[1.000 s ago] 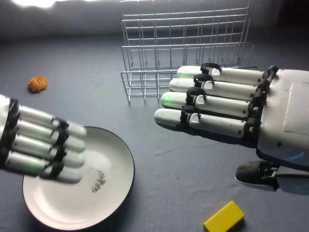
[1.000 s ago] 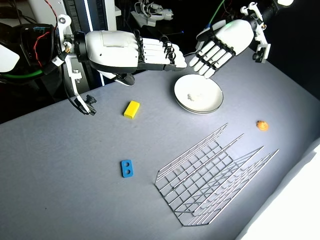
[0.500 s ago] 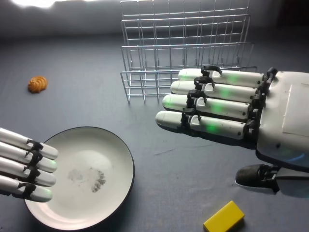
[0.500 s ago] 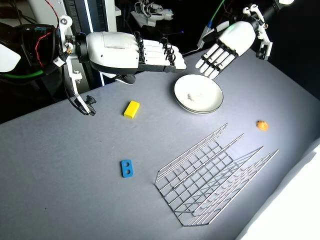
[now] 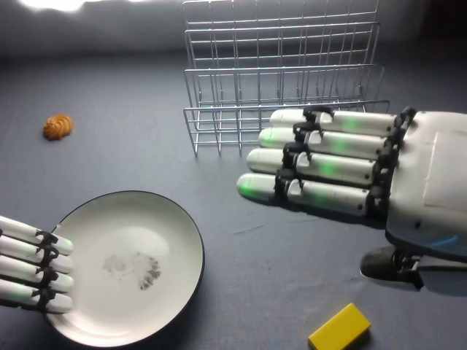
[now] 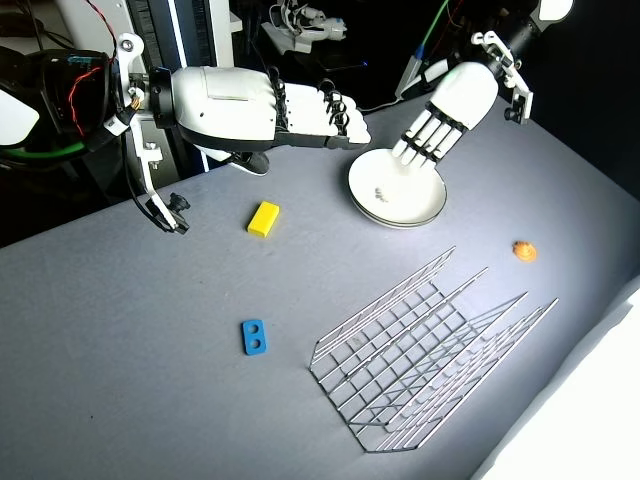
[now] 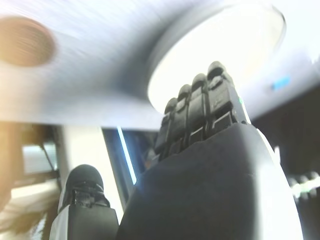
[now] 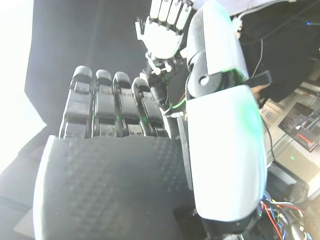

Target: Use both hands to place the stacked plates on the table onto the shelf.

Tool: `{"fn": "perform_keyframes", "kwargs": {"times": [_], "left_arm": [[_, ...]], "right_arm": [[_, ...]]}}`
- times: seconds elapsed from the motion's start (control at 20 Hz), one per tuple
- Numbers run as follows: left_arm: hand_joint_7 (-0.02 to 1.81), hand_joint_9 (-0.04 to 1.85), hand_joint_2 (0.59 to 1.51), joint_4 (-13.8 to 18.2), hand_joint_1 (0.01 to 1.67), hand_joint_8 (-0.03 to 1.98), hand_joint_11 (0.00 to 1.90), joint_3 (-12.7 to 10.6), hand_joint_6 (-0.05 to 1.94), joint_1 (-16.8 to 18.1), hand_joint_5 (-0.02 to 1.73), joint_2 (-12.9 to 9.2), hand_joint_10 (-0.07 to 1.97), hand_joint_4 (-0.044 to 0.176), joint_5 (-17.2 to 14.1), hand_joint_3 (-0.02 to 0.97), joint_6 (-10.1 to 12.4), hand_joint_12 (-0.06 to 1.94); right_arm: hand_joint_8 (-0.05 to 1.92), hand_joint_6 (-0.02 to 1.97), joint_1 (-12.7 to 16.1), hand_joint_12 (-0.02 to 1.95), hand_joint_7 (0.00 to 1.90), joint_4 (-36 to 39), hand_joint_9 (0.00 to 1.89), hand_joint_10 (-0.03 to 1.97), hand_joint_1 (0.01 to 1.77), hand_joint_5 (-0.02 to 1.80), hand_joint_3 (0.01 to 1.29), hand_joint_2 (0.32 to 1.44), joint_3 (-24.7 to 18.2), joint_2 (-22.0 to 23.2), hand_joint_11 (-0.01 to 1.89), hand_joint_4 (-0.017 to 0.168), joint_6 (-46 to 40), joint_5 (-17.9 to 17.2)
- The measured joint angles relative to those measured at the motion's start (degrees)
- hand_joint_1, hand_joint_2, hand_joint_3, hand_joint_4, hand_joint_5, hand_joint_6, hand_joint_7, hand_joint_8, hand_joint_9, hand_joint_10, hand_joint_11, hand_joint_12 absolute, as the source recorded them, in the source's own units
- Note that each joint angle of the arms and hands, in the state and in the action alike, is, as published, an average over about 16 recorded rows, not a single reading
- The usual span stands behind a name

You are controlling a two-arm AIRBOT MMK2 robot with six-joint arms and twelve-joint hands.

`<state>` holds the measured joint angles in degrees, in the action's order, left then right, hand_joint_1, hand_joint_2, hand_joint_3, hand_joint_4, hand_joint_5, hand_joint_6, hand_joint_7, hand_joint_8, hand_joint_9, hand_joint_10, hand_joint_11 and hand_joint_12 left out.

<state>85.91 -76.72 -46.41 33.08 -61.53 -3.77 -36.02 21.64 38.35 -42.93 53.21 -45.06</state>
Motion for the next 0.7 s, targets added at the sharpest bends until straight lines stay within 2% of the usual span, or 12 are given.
{"fn": "perform_keyframes", "kwargs": {"times": [0.35,0.7], "left_arm": [[0.05,0.03,1.073,-1.87,0.03,-0.01,0.02,2.80,-0.01,-3.21,0.03,-0.69,0.01,-0.002,7.07,0.019,0.28,0.00],[0.05,0.04,1.077,-5.00,0.02,-0.01,0.02,5.48,-0.01,-5.81,0.05,-1.21,0.00,-0.005,10.31,0.019,0.38,0.00]], "right_arm": [[0.01,0.02,0.36,0.01,0.02,1.99,0.02,0.01,1.20,0.02,0.02,0.99,2.14,-1.56,0.02,0.001,-0.68,1.06],[0.01,0.02,1.90,0.01,0.02,4.32,0.02,0.01,1.20,0.01,0.02,0.99,5.23,-5.31,0.02,0.001,-1.64,3.76]]}}
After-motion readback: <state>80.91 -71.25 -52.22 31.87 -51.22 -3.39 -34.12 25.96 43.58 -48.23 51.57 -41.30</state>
